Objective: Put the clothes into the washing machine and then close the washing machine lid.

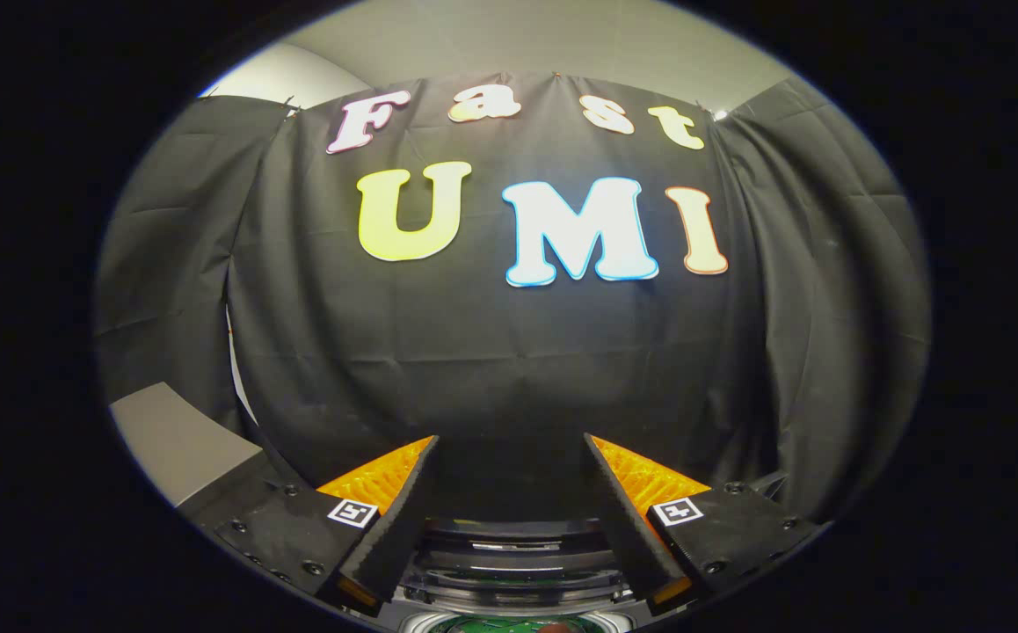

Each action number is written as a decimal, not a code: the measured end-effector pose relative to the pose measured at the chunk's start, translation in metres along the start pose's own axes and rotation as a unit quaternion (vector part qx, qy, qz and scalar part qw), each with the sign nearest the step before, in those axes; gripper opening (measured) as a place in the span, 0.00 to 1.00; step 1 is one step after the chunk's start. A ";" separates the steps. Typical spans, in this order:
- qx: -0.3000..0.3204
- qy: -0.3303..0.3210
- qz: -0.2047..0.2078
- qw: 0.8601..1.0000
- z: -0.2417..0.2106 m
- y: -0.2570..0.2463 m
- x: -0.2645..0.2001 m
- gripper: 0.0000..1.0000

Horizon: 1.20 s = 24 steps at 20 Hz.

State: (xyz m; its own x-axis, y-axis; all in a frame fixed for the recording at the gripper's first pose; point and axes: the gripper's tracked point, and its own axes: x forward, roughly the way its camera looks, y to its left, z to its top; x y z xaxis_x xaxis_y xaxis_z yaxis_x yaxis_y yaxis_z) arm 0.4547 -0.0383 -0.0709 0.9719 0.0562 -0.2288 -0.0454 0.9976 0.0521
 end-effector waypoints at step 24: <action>0.006 -0.048 -0.004 0.999 -0.026 -0.001 -0.071 0.98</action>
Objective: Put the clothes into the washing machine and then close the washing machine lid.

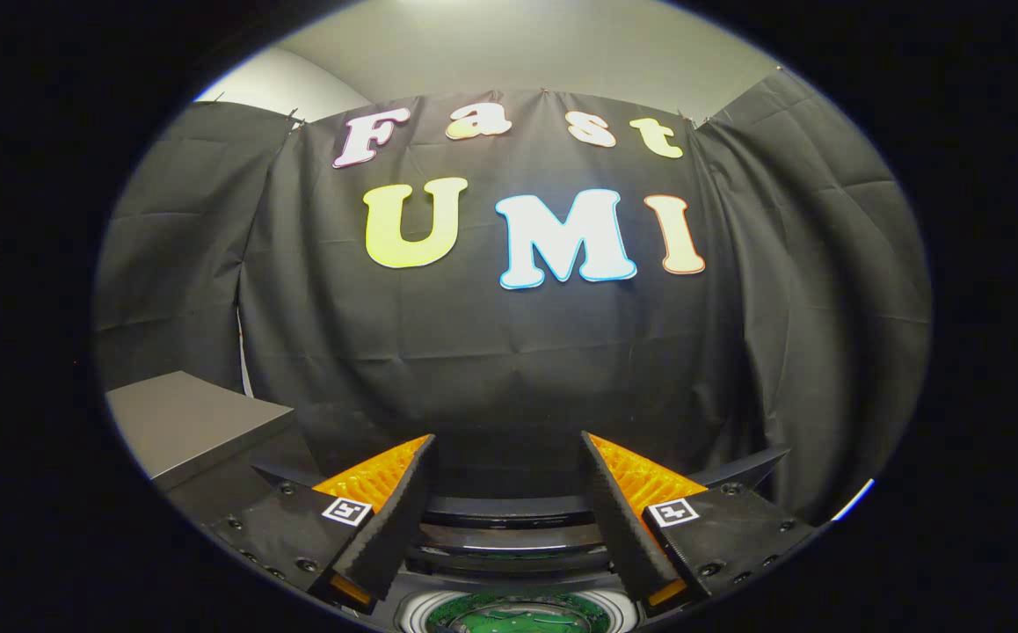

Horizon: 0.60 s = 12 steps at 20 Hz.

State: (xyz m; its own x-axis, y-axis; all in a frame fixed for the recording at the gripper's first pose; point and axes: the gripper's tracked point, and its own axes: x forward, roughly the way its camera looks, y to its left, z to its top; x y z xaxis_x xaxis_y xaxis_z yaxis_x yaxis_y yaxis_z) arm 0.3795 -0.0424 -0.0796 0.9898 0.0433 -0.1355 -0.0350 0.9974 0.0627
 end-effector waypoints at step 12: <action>-0.003 0.027 -0.016 0.999 -0.024 0.001 -0.052 0.98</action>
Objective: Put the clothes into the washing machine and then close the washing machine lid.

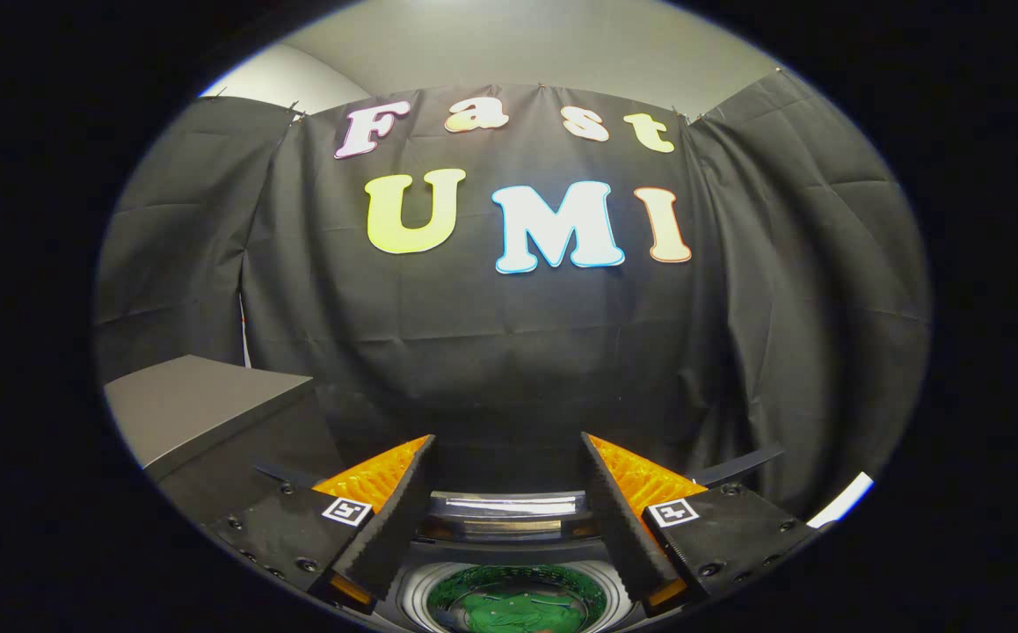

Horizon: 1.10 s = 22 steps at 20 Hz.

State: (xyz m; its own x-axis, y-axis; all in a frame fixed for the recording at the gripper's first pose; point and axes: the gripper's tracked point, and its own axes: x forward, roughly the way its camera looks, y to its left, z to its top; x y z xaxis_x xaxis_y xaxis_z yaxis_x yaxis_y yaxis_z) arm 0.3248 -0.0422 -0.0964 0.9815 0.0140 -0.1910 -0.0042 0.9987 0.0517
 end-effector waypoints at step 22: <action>0.012 -0.007 -0.084 0.996 0.012 0.016 -0.116 0.98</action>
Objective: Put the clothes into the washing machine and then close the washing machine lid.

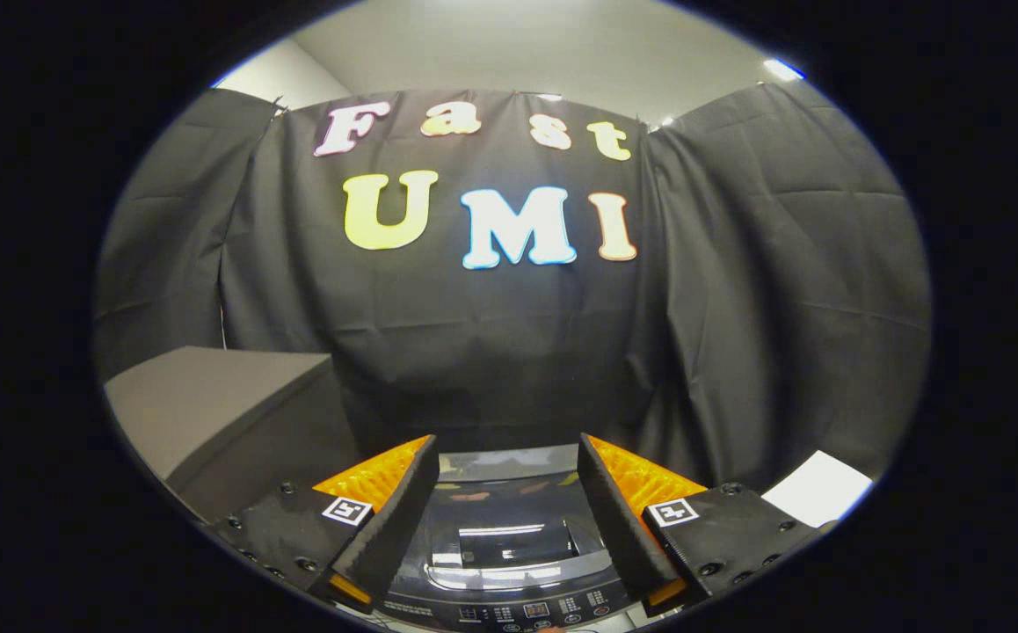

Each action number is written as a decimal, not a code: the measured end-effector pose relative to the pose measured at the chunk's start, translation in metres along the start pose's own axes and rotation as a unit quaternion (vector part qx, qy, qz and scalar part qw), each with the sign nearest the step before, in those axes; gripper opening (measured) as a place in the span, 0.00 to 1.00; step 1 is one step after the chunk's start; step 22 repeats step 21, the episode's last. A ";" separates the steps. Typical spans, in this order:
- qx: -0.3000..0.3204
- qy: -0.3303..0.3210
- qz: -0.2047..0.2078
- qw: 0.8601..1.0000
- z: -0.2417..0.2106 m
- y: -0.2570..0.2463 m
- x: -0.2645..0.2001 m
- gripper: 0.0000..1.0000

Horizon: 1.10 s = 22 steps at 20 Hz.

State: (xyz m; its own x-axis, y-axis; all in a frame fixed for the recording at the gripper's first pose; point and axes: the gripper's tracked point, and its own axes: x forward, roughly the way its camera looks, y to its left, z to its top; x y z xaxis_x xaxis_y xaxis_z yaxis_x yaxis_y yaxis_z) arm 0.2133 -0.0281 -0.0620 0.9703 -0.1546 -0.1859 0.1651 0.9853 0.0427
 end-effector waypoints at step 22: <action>-0.017 -0.076 0.036 0.996 0.042 -0.042 -0.187 0.98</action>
